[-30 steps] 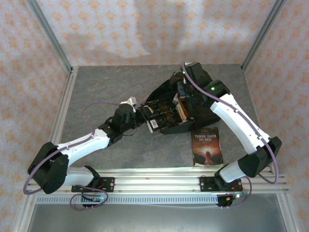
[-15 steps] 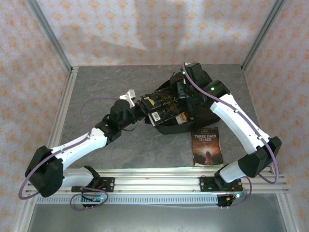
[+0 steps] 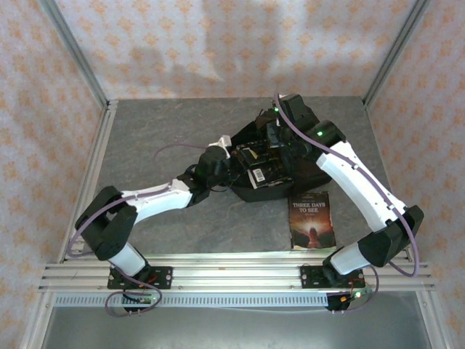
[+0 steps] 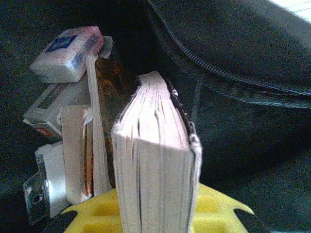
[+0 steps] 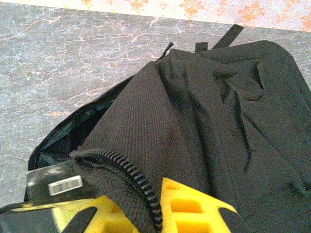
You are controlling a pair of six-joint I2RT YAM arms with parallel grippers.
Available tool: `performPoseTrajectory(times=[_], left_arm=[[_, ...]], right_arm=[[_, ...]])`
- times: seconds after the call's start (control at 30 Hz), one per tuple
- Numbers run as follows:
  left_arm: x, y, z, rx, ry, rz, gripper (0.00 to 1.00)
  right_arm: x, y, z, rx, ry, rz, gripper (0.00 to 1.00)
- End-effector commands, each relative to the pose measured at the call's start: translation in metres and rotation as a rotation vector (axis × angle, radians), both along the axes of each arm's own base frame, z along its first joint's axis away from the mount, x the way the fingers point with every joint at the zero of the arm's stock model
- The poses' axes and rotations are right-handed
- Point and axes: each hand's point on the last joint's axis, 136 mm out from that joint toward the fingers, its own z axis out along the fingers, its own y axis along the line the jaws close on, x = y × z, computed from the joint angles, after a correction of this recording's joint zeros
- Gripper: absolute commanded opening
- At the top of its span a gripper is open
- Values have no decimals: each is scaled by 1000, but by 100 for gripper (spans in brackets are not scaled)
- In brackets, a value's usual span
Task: Pack the student bag
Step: Place the book in the student bag.
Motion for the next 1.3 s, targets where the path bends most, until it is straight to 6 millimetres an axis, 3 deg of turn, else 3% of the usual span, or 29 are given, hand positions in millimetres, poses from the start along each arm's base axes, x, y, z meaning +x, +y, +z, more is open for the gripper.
performPoseTrajectory(times=[0.0, 0.23, 0.27, 0.37, 0.43, 0.53, 0.67, 0.83, 1.07, 1.13, 1.27], left_arm=[[16, -23, 57, -144, -132, 10, 0], [47, -75, 31, -94, -127, -9, 0], [54, -91, 13, -97, -102, -36, 0], [62, -127, -16, -112, -31, -121, 1], [64, -133, -29, -130, -15, -130, 18], [63, -121, -33, -89, -20, -99, 34], [54, -98, -7, -2, -72, -100, 47], [34, -57, 19, 189, -99, -106, 53], [-3, -4, 3, 311, -57, -101, 56], [-15, 8, 2, 334, -52, -103, 56], [-42, 19, 5, 385, -82, -143, 55]], right_arm=[[8, 7, 31, 79, -87, -10, 0], [12, 22, 24, 153, -51, -1, 0], [12, 23, 23, 163, -49, -3, 0], [14, 26, 21, 184, -44, -7, 0], [16, 28, 18, 192, -37, -11, 0], [17, 29, 12, 191, -24, -12, 0], [18, 27, 8, 178, -22, -21, 0], [26, 21, 6, 172, -27, -50, 0], [34, 31, -12, 188, 26, -47, 0], [31, 40, -18, 206, 58, -4, 9], [20, 40, -12, 235, 49, 11, 59]])
